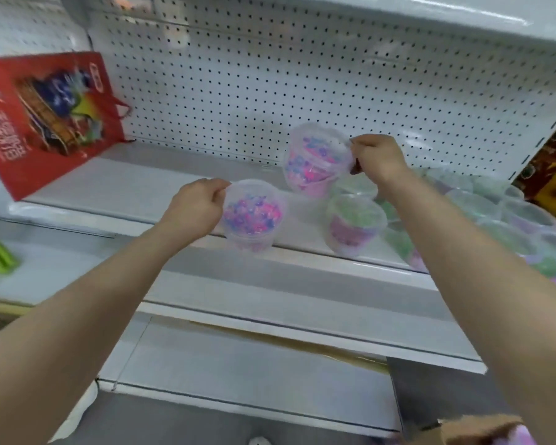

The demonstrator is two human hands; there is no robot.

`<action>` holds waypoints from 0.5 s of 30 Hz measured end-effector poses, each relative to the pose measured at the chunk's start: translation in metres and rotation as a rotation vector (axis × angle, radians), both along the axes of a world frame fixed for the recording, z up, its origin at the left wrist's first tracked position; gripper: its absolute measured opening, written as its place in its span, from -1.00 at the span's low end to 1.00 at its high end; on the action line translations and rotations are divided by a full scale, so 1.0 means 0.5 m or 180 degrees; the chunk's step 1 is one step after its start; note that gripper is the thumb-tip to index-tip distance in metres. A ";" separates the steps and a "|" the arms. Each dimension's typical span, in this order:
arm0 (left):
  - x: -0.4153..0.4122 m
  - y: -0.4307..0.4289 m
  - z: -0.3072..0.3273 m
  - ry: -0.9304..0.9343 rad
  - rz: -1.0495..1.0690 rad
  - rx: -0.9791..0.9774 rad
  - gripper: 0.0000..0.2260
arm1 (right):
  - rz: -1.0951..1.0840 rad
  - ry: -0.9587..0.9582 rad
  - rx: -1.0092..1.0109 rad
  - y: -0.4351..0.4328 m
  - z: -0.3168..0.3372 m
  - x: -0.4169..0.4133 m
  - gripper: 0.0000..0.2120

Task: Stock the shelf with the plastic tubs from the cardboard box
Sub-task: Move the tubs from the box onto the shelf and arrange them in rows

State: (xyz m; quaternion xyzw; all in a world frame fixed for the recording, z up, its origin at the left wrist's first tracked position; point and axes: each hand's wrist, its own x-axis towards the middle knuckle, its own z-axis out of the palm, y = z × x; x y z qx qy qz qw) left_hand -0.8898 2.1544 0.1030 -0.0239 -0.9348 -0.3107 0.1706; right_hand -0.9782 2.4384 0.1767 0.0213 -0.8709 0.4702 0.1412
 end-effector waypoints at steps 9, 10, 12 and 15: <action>-0.170 0.017 -0.006 -0.0409 0.0309 0.0297 -0.73 | -0.0121 -0.0677 0.1592 -0.059 -0.022 -0.272 -0.65; -0.184 0.019 -0.011 -0.0460 0.0341 0.0349 -0.73 | -0.0076 -0.0686 0.1640 -0.060 -0.031 -0.293 -0.65; -0.212 0.022 -0.020 -0.0527 0.0395 0.0451 -0.74 | -0.0018 -0.0705 0.1769 -0.064 -0.046 -0.337 -0.66; -0.246 0.029 -0.025 -0.0582 0.0408 0.0661 -0.74 | -0.0128 -0.0791 0.2016 -0.076 -0.058 -0.381 -0.68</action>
